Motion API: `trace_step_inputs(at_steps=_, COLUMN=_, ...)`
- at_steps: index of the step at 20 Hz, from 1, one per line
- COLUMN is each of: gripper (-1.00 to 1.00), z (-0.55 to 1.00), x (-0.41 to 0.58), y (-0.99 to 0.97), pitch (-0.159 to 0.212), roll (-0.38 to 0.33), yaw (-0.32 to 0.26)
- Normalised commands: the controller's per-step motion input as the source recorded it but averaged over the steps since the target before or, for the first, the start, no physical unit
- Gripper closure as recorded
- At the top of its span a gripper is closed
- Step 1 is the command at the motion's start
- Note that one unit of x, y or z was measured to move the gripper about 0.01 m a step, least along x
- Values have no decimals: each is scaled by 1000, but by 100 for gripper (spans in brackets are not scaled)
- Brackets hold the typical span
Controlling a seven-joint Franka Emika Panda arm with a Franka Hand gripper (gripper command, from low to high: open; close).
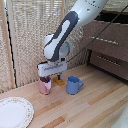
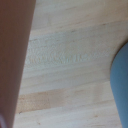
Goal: Propose to navigate your clamp on the clench of the first drawer. Use gentle force to register to the cabinet. Send posterior your swing mandate till over it lurks, a cup of pink essence. Fortify your grip after aiming concentric with the pink cup’s periphery. Manoeuvre the pink towards the cabinet's top. Drop your compression till the cup is resting inside.
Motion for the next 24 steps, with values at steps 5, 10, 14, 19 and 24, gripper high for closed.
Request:
trace_step_inputs(at_steps=5, gripper=100, z=-88, x=54, y=0, pitch=-28, roll=0, yaw=7)
trace_step_inputs(at_steps=10, gripper=100, z=-87, x=58, y=-9, pitch=-85, roll=1, yaw=0)
trace_step_inputs(at_steps=14, gripper=100, z=-3, x=0, y=0, pitch=-15, roll=0, yaw=0)
trace_step_inputs(at_steps=19, gripper=100, z=9, x=26, y=-49, pitch=-128, roll=0, yaw=-83)
trace_step_inputs(at_steps=24, gripper=100, z=578, x=25, y=-153, pitch=-122, roll=-10, yaw=-190)
